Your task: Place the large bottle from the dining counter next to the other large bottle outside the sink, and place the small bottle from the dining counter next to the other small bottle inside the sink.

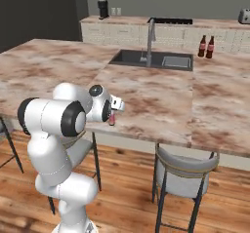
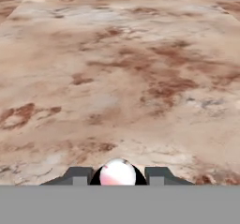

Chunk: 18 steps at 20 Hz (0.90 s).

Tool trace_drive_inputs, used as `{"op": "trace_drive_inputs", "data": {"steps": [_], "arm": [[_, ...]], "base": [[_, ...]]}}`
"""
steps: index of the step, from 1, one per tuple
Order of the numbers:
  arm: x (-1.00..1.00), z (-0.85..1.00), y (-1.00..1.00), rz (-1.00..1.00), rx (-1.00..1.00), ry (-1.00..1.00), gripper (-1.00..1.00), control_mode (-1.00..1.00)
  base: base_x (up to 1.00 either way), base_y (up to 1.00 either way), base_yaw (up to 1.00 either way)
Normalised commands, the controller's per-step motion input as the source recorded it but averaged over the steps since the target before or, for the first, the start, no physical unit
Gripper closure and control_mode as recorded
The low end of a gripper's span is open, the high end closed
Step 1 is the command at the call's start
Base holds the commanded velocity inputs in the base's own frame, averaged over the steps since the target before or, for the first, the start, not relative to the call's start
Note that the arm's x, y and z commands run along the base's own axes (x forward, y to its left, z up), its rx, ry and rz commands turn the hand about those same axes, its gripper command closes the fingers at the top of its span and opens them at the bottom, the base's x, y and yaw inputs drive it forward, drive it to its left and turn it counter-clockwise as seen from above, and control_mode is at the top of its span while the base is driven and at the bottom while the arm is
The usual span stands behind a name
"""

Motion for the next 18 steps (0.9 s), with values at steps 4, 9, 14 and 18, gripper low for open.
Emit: {"op": "trace_drive_inputs", "data": {"steps": [4,9,14,18], "arm": [[0.00,0.00,0.00,0.00,0.00,0.00,1.00,1.00],[0.00,0.00,0.00,0.00,0.00,0.00,1.00,1.00],[0.00,0.00,0.00,0.00,0.00,0.00,1.00,1.00],[0.00,0.00,0.00,0.00,0.00,0.00,1.00,1.00]], "base": [[-0.11,-0.85,0.00],[-0.11,-0.88,0.00],[-0.07,-0.92,0.00],[-0.05,-0.94,0.00]]}}
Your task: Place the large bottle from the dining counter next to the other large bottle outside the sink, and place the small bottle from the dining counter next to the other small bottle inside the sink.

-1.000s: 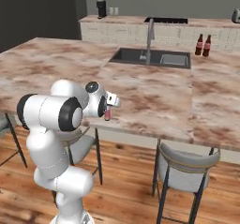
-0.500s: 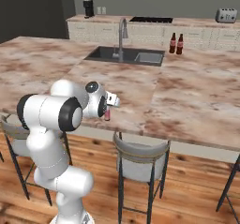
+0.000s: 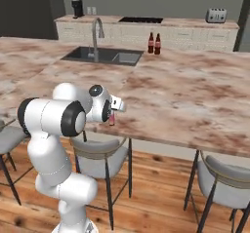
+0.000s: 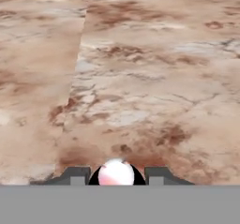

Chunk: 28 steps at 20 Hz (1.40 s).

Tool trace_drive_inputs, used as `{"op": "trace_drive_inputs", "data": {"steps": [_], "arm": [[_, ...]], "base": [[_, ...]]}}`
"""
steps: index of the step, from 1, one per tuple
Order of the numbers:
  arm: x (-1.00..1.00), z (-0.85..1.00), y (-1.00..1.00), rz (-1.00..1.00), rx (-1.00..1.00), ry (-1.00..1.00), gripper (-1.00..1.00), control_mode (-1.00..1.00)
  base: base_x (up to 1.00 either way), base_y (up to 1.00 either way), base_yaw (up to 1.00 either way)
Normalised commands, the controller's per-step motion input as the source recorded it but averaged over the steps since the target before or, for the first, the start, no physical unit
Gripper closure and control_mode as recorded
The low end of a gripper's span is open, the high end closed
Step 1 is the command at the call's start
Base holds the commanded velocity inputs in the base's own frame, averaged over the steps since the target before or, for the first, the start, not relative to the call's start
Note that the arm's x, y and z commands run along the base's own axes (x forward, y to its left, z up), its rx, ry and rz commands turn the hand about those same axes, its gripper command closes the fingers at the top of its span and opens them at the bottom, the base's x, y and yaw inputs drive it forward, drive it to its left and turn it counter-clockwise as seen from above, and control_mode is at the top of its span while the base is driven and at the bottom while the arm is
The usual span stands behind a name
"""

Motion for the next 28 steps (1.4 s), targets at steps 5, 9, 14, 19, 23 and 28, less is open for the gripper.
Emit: {"op": "trace_drive_inputs", "data": {"steps": [5,9,14,19,23,28], "arm": [[0.00,0.00,0.00,0.00,0.00,0.00,1.00,1.00],[0.00,0.00,0.00,0.00,0.00,0.00,1.00,1.00],[0.00,0.00,0.00,0.00,0.00,0.00,1.00,1.00],[0.00,0.00,0.00,0.00,0.00,0.00,1.00,1.00],[0.00,0.00,0.00,0.00,0.00,0.00,1.00,1.00],[0.00,0.00,0.00,0.00,0.00,0.00,1.00,1.00]], "base": [[-0.07,-0.93,0.00],[-0.04,-0.95,0.00],[-0.05,-0.96,0.00],[-0.02,-0.97,0.00],[-0.01,-0.99,0.00],[-0.04,-0.99,0.00]]}}
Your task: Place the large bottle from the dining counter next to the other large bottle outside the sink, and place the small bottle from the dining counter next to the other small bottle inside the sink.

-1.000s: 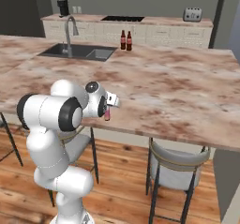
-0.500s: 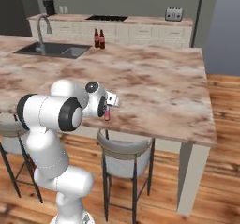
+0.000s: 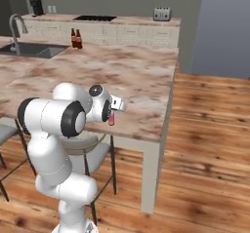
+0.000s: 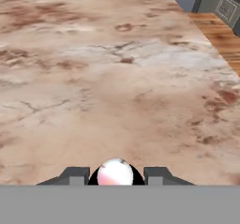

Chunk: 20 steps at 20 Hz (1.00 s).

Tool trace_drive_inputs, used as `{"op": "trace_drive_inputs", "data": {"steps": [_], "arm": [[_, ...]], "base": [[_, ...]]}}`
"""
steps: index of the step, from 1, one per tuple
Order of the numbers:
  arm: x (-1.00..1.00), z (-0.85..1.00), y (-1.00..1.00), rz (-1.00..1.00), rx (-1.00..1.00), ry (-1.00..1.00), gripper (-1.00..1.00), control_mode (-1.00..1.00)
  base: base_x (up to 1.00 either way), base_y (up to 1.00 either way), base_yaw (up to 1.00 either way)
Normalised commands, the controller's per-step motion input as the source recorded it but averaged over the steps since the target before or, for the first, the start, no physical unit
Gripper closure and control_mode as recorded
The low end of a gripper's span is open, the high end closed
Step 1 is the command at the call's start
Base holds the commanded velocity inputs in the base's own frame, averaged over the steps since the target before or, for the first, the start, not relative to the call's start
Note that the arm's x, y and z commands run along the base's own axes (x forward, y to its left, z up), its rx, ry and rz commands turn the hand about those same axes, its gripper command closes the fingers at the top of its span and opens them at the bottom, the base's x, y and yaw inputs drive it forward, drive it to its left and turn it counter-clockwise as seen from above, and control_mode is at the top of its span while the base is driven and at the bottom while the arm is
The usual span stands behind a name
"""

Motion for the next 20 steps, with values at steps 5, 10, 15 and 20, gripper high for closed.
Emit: {"op": "trace_drive_inputs", "data": {"steps": [5,10,15,20], "arm": [[0.00,0.00,0.00,0.00,0.00,0.00,1.00,1.00],[0.00,0.00,0.00,0.00,0.00,0.00,1.00,1.00],[0.00,0.00,0.00,0.00,0.00,0.00,1.00,1.00],[0.00,0.00,0.00,0.00,0.00,0.00,1.00,1.00]], "base": [[-0.01,-1.00,0.00],[0.00,-1.00,0.00],[0.00,-1.00,0.00],[0.14,-0.94,0.00]]}}
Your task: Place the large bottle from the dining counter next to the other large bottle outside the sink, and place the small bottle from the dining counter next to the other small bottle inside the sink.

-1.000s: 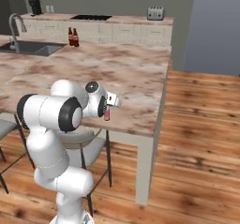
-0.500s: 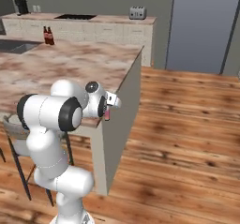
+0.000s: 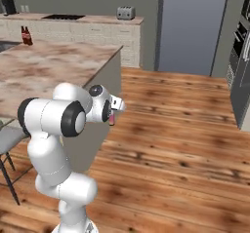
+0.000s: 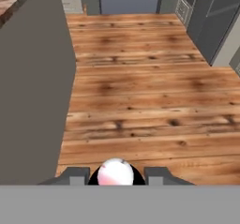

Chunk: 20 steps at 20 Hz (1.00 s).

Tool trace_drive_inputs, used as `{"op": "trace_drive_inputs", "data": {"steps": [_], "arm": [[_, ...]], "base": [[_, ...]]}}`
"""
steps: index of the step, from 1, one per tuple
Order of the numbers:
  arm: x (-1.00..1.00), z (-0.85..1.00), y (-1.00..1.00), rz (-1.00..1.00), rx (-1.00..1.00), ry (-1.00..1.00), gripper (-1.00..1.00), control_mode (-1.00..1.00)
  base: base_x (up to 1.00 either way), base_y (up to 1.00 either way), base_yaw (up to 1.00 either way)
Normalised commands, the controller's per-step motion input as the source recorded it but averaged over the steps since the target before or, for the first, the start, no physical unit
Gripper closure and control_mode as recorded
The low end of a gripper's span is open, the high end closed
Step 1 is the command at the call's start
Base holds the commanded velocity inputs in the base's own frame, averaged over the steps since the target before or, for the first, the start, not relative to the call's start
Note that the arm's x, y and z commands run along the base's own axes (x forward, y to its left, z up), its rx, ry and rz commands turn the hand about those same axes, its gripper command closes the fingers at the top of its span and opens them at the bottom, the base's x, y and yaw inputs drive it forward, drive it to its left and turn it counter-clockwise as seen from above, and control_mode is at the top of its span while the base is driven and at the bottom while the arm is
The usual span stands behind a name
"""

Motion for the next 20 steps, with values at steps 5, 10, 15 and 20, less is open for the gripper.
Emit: {"op": "trace_drive_inputs", "data": {"steps": [5,10,15,20], "arm": [[0.00,0.00,0.00,0.00,0.00,0.00,1.00,1.00],[0.00,0.00,0.00,0.00,0.00,0.00,1.00,1.00],[0.00,0.00,0.00,0.00,0.00,0.00,1.00,1.00],[0.00,0.00,0.00,0.00,0.00,0.00,1.00,1.00]], "base": [[0.53,-0.64,-0.01],[0.70,-0.41,-0.04],[0.64,-0.31,-0.04],[0.74,-0.31,-0.03]]}}
